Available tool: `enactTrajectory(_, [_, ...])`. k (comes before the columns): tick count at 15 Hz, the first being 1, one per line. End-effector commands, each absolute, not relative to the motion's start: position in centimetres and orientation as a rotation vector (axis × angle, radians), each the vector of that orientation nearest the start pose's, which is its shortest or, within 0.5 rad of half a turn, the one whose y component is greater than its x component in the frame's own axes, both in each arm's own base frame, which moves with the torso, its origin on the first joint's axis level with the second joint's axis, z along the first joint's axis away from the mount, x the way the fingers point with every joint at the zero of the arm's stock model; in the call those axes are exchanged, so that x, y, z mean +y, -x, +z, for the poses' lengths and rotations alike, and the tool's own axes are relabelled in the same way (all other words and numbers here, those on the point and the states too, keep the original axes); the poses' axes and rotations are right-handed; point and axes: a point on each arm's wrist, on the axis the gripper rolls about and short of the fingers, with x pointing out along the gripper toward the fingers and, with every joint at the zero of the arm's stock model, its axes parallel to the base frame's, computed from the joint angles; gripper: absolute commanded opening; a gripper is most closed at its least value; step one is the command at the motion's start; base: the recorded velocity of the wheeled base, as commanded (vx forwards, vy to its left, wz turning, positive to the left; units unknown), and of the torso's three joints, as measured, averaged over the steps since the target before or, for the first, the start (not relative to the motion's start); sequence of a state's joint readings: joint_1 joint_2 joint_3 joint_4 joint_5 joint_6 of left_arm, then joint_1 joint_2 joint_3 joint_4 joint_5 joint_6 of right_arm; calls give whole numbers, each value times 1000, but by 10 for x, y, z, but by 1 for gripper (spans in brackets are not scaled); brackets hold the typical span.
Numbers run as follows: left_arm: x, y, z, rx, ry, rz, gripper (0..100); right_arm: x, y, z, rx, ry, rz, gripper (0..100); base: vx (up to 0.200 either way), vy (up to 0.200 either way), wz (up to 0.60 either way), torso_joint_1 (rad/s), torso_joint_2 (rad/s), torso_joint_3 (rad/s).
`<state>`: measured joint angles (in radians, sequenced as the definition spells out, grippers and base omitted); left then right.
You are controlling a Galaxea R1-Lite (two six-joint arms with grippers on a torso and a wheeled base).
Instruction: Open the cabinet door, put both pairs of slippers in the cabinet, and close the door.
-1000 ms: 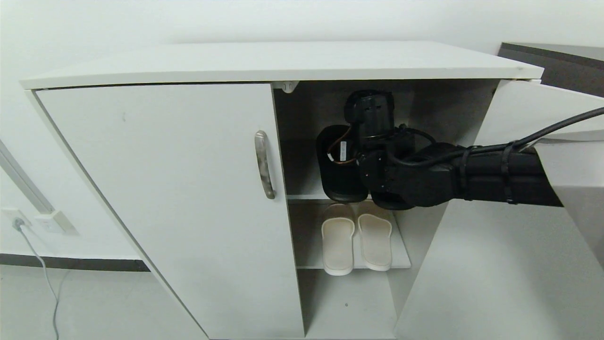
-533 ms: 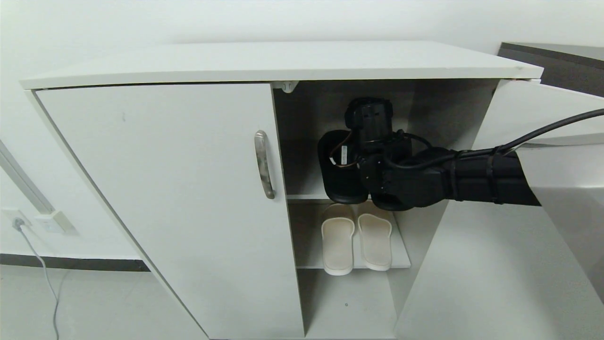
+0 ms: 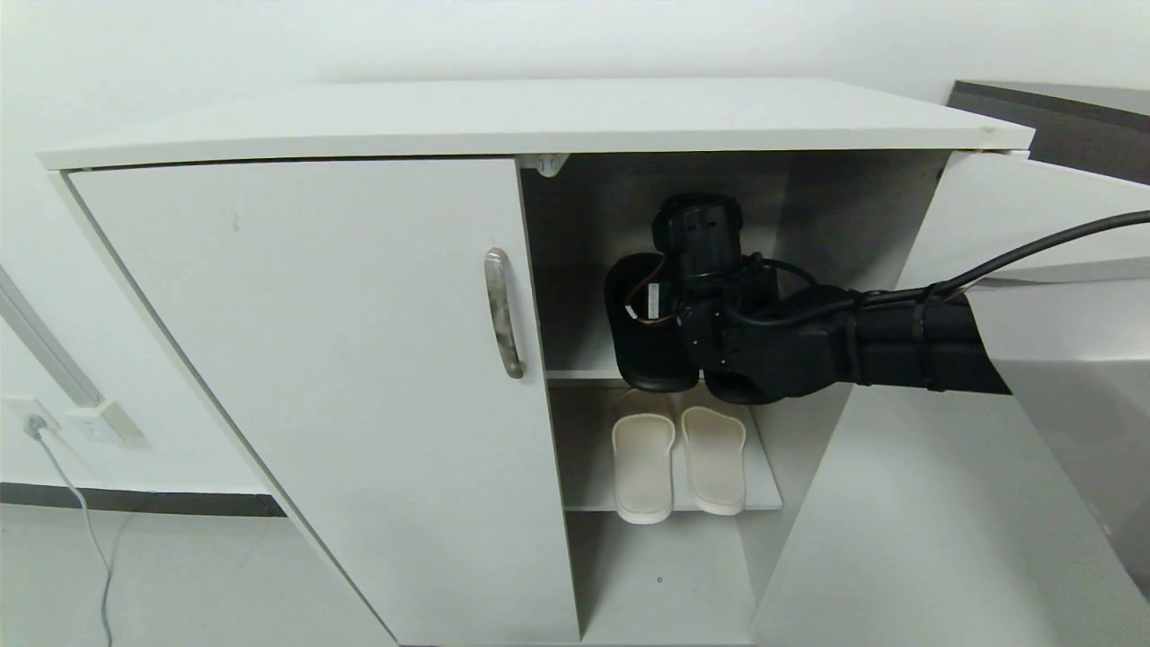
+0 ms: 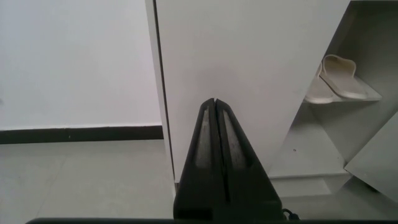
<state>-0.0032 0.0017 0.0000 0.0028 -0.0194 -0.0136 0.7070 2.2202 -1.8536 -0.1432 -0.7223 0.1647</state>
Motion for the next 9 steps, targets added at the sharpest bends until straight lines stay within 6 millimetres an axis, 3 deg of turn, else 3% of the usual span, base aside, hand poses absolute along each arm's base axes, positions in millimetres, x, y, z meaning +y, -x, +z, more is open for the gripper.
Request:
enactTrajectory(1, [0, 23, 75, 5, 14, -21, 0, 292, -365, 224, 169, -15, -29, 0, 0, 0, 0, 0, 0, 0])
enactTrajectory(2, [0, 23, 75, 5, 14, -23, 0, 293, -366, 220, 174, -9, -29, 100, 0, 0, 0, 0, 0, 0])
enactTrajectory(6, [0, 23, 75, 5, 14, -21, 0, 291, -362, 220, 185, 0, -29, 100, 0, 0, 0, 0, 0, 0])
enactTrajectory(9, [0, 23, 75, 5, 14, -21, 0, 284, -348, 227, 188, 2, -23, 100, 0, 0, 0, 0, 0, 0])
